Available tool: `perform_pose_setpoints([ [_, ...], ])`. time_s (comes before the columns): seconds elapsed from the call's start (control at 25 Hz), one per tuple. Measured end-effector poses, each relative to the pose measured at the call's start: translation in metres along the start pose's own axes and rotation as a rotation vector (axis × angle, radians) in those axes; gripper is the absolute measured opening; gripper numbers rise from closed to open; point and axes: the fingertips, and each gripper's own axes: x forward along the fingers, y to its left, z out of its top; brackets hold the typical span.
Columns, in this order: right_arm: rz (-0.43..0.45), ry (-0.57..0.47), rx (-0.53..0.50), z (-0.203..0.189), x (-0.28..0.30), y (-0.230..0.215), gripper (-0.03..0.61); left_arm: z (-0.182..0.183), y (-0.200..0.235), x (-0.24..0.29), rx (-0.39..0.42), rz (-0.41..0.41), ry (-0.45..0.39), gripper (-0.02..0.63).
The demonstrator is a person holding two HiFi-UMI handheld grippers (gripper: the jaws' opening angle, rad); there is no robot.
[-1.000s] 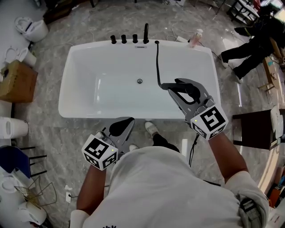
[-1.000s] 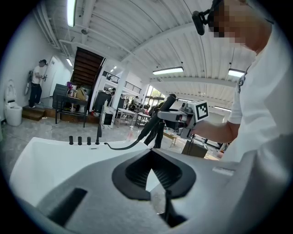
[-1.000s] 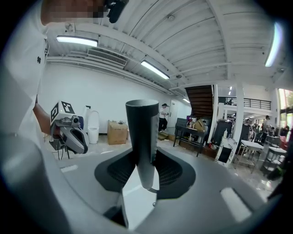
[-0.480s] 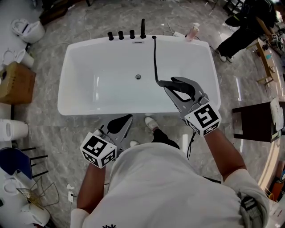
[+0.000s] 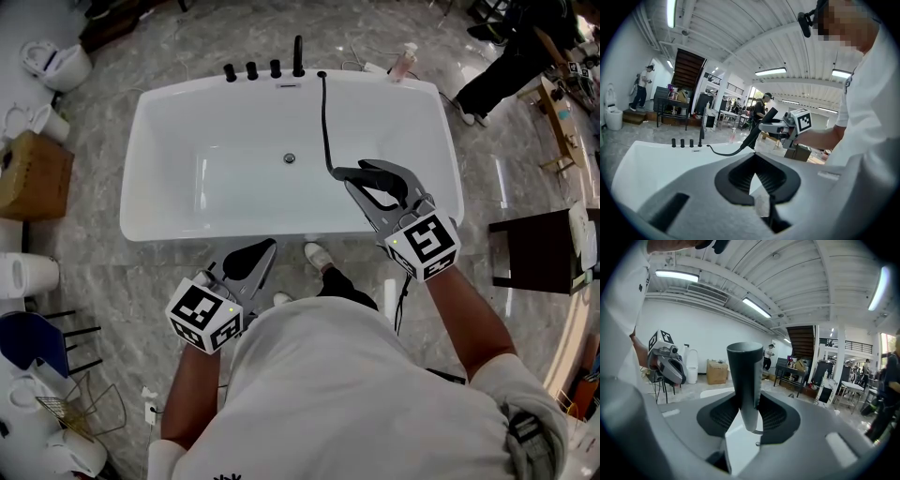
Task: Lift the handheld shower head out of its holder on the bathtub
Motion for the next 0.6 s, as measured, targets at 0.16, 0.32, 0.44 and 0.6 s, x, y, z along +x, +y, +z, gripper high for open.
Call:
perform_pose_setpoints([
  [0.16,-0.001,0.004,0.009,-0.003,-0.002,-0.003,0.143,0.001,-0.002,0.002,0.005,-0.001,0.0,0.008],
  [0.32,0.001,0.015,0.022,-0.011,-0.007,-0.004,0.143,-0.002,-0.008,0.007,0.001,-0.007,0.008,0.008],
  [0.44,0.006,0.022,0.029,-0.013,-0.009,-0.004,0.143,-0.003,-0.011,0.007,-0.003,-0.01,0.014,0.008],
  [0.6,0.016,0.025,0.031,-0.017,-0.01,-0.003,0.143,-0.004,-0.011,0.009,-0.003,-0.008,0.015,0.008],
])
